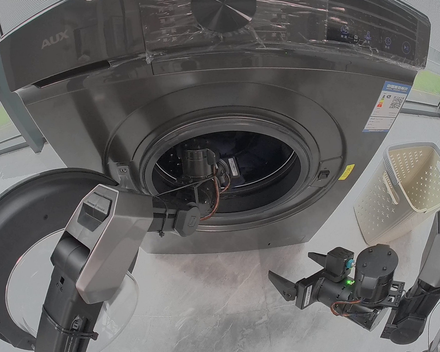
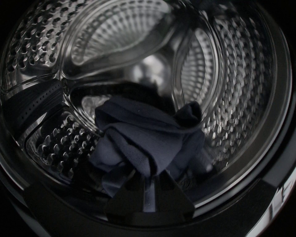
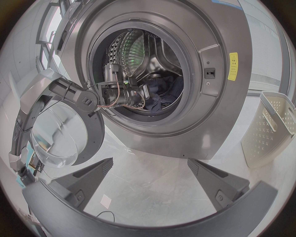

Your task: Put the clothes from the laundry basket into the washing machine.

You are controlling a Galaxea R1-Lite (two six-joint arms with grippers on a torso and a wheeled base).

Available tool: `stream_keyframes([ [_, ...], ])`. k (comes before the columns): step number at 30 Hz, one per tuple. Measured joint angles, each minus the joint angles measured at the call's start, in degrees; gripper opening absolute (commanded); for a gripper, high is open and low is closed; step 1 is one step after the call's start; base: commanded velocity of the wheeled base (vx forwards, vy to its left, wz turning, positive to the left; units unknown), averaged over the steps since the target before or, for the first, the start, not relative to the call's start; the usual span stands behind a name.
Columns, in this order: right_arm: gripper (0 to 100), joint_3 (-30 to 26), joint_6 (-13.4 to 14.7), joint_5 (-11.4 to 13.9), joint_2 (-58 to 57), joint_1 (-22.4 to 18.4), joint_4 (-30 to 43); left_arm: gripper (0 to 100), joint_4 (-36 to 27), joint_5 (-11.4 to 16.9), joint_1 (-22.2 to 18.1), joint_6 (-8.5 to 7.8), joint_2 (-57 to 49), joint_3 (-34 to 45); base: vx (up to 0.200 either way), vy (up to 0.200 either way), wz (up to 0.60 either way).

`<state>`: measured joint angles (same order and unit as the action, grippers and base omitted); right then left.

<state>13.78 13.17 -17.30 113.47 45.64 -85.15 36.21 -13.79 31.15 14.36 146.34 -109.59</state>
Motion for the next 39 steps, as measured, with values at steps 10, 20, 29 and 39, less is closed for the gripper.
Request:
stream_keyframes([
  [10,100,0.2,0.1,0.1,0.0,0.3,0.0,0,10.8,-2.2,-0.6,3.29,3.3,-4.9,0.000,0.000,0.00],
  [20,100,0.2,0.2,0.2,0.1,0.5,0.0,100,14.1,-4.1,-0.6,1.12,4.8,-5.0,0.000,0.000,0.00],
  [29,100,0.1,0.2,0.2,0.1,0.4,0.0,100,9.4,-6.7,-0.1,0.57,3.4,0.5,0.000,0.000,0.00],
  [39,100,0.2,0.1,0.2,0.0,0.3,0.0,100,9.7,-7.4,1.0,-0.27,-1.9,7.8,0.000,0.000,0.00],
])
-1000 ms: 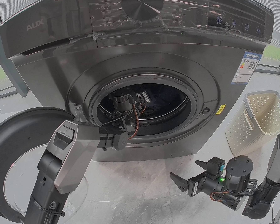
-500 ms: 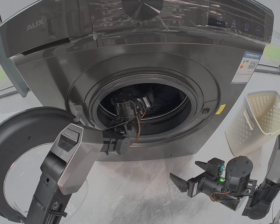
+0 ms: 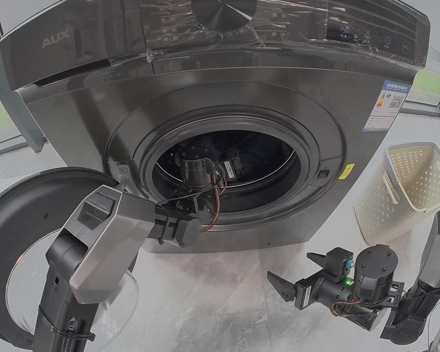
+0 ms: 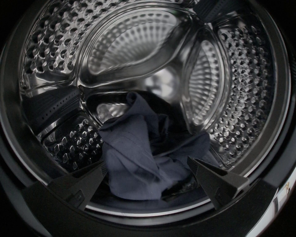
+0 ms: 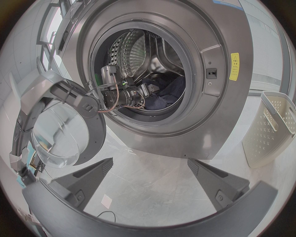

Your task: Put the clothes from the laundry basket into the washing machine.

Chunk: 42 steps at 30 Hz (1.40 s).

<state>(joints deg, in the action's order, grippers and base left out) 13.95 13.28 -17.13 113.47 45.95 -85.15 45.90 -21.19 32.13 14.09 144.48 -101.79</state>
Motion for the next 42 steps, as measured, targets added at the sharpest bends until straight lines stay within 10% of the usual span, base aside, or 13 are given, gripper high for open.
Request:
stream_keyframes([
  [12,100,-0.5,0.1,0.0,-0.2,0.0,0.0,100,9.6,1.3,6.5,-5.61,-11.3,27.0,0.000,0.000,0.00],
  [28,100,-4.4,0.6,-0.1,-4.3,-1.4,0.1,100,24.8,5.1,16.1,-6.84,-30.2,67.4,-0.050,0.000,0.00],
  [42,100,-12.6,1.0,-0.2,-20.4,-6.6,6.7,100,26.8,5.8,12.9,-9.45,-56.2,88.3,-0.200,0.000,0.00],
])
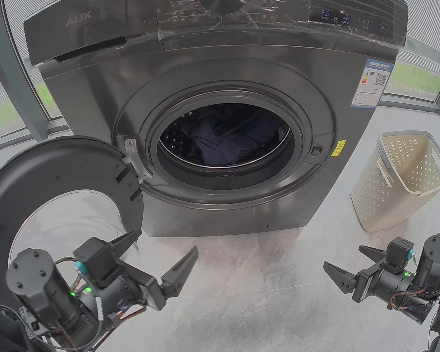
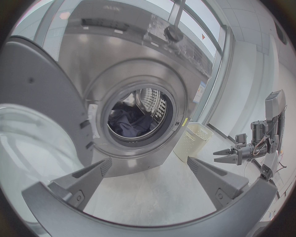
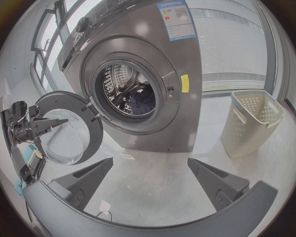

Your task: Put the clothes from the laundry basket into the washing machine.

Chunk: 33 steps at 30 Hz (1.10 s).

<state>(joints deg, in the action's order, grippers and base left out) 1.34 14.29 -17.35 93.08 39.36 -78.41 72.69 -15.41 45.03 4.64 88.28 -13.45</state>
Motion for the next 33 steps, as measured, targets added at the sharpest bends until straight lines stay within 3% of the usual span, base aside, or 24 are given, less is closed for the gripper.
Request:
stream_keyframes([
  [11,100,-0.4,2.5,0.1,-17.4,-2.8,25.8,100,-1.3,0.4,-2.5,-0.84,-13.5,8.6,-0.200,0.000,0.00],
  [17,100,-0.4,3.2,0.2,-31.1,-3.6,40.3,100,-7.2,0.3,-3.9,-0.05,-20.8,11.2,-0.200,0.000,0.00],
  [21,100,-0.4,1.8,0.4,-40.4,-6.1,46.6,100,-17.3,0.2,-4.6,0.26,-28.0,12.1,-0.200,0.000,0.00],
  [26,100,-0.4,-1.6,1.3,-51.7,-12.1,52.9,100,-34.2,0.3,-6.4,0.90,-39.8,12.4,0.000,0.000,0.00],
  [33,100,-0.4,-6.1,6.0,-68.2,-21.8,66.5,100,-52.1,2.1,-13.3,1.76,-58.1,12.4,-0.171,0.171,0.00],
])
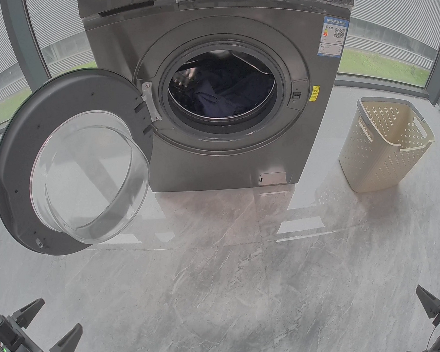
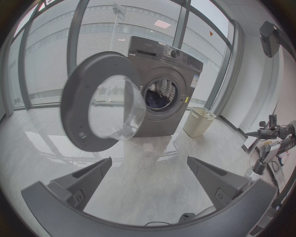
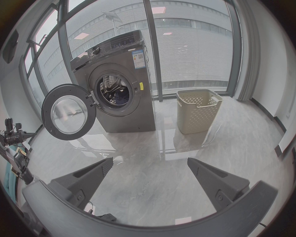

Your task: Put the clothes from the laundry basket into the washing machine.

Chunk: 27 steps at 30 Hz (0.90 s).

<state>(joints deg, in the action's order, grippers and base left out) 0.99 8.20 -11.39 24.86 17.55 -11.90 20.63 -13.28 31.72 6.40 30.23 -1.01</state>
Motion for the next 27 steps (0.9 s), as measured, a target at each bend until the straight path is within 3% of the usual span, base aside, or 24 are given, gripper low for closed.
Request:
stream_keyframes([
  [5,100,0.0,-2.0,2.8,-9.8,-5.9,6.7,100,-11.2,2.4,-9.5,0.02,-13.3,0.0,-0.200,0.200,0.00],
  [9,100,0.0,-3.1,4.0,-14.3,-12.7,9.2,100,-14.0,3.6,-14.9,-0.22,-20.4,0.0,-0.050,0.200,0.00],
  [14,100,0.0,-5.2,7.3,-18.2,-19.4,10.9,100,-15.6,4.9,-21.2,-2.85,-24.3,0.0,0.000,0.200,0.00],
  [19,100,0.0,-7.1,10.4,-21.4,-19.7,11.5,100,-16.9,7.5,-29.2,-4.71,-26.7,0.0,-0.040,0.200,0.00],
  [23,100,0.0,-8.2,12.3,-22.9,-18.8,11.9,100,-18.1,9.2,-31.5,-3.10,-28.3,0.0,-0.200,0.200,0.00],
  [27,100,0.0,-8.6,12.6,-23.6,-18.1,12.0,100,-18.5,9.5,-31.7,-2.60,-29.0,0.0,0.000,0.000,0.00],
])
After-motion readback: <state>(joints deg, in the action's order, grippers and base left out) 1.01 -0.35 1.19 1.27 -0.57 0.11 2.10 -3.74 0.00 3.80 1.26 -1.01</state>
